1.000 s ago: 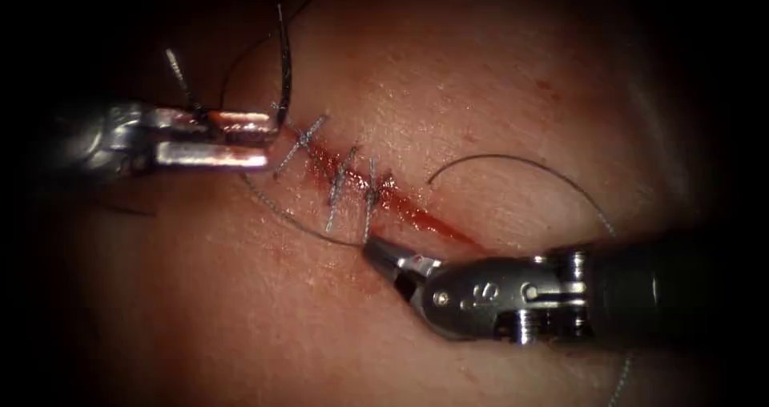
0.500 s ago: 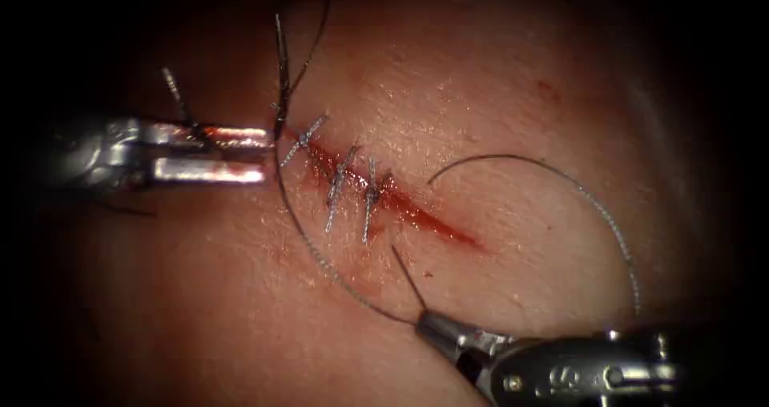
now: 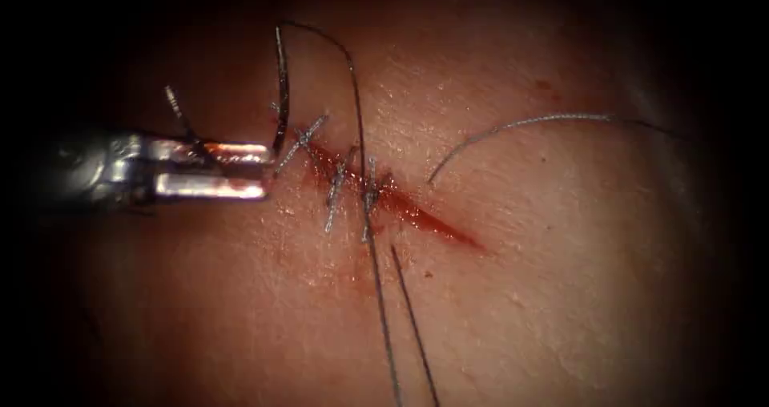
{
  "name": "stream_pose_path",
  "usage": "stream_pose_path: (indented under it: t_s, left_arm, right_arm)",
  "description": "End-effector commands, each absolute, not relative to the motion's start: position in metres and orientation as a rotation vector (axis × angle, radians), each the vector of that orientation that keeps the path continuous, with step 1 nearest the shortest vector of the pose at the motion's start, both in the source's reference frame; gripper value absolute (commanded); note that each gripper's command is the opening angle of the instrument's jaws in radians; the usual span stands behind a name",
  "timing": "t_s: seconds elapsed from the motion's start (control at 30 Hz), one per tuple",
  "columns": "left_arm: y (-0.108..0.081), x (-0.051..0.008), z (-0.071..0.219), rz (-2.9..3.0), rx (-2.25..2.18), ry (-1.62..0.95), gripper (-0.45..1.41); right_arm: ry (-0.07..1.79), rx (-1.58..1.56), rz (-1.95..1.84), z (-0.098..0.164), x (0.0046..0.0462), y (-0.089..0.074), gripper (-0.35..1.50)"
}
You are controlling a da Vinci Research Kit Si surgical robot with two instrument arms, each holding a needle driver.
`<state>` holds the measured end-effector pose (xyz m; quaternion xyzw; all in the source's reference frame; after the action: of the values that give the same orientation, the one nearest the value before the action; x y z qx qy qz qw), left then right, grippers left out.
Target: Wound Closure
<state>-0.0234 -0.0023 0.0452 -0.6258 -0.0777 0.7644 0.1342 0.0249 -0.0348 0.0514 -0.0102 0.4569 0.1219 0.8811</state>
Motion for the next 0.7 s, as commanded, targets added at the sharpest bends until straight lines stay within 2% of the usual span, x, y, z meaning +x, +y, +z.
stream_pose_path:
  t_s: [0.03,0.07,0.1,0.27,0.47,0.53,0.7]
  left_arm:
    - [-0.003,-0.024,0.046,2.213,-1.813,-0.23,-0.45]
    - [-0.003,-0.024,0.046,2.213,-1.813,-0.23,-0.45]
    - [-0.003,-0.0239,0.046,2.213,-1.814,-0.231,-0.45]
    - [-0.002,-0.0234,0.046,2.214,-1.816,-0.234,-0.45]
    - [-0.002,-0.0221,0.046,2.219,-1.787,-0.219,-0.45]
    - [-0.002,-0.0218,0.047,2.223,-1.777,-0.225,-0.45]
    - [-0.002,-0.022,0.047,2.225,-1.769,-0.225,-0.45]
  right_arm:
    - [0.952,-0.02,0.265,0.051,0.026,-0.036,0.07]
    - [0.954,-0.036,0.278,0.051,0.0261,-0.035,0.57]
    - [0.957,-0.053,0.288,0.051,0.0262,-0.035,1.25]
    - [0.949,-0.062,0.286,0.053,0.0255,-0.033,1.4]
    - [0.975,-0.103,0.269,0.056,0.024,-0.031,1.4]
    - [1.003,-0.112,0.279,0.057,0.0238,-0.03,1.31]
    - [1.01,-0.171,0.315,0.061,0.0248,-0.027,1.25]
